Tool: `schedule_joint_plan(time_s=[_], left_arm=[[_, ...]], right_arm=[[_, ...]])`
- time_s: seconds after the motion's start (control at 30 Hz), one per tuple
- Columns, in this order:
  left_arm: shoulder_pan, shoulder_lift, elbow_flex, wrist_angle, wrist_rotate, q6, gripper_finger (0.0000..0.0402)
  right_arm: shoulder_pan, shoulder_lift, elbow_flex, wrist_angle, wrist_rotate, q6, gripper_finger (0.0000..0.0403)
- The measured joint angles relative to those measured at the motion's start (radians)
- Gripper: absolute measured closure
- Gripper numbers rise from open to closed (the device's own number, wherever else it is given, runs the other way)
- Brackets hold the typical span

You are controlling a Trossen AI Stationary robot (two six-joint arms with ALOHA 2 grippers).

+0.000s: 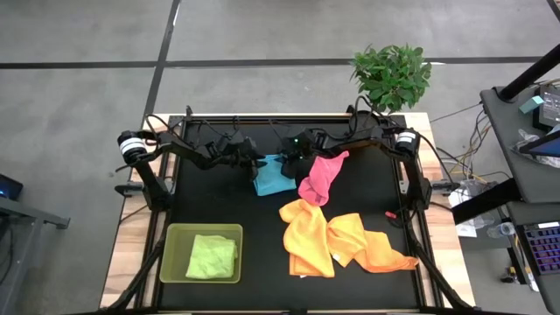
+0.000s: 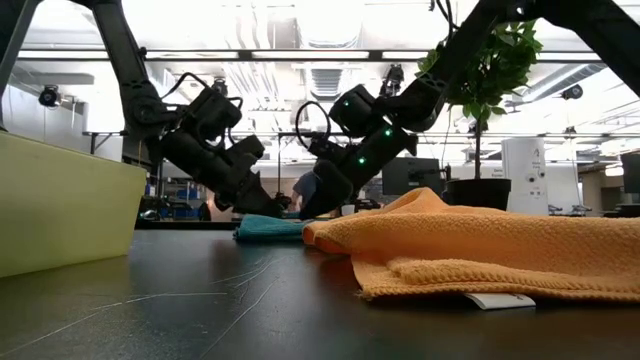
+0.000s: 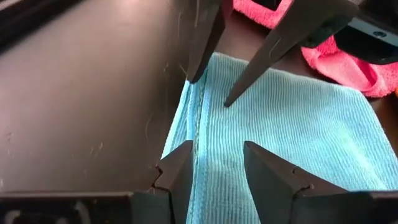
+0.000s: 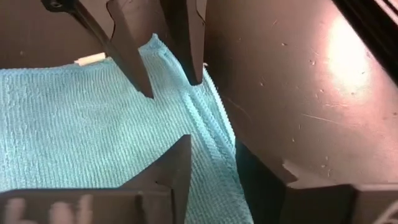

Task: Fold microfiber towels
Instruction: Put the folded blue microfiber towel into the yellow bin

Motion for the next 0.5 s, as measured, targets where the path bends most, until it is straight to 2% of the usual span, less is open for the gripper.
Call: schedule_joint_plan(time_s=[0.13,0.3,0.5], left_arm=[[0.000,0.000,-0.002,-0.004,0.000,0.008,0.0286],[-0.002,0.000,-0.005,-0.007,0.000,0.026,0.0324],[-0.003,0.000,-0.006,-0.054,0.000,0.051,0.0376]], right_arm=[[0.000,0.000,0.000,-0.010,0.000,-0.001,0.0333],[0.000,0.000,-0.001,-0.041,0.000,-0.004,0.0385],[0.000,0.000,-0.002,-0.058,0.000,-0.017,0.0394]])
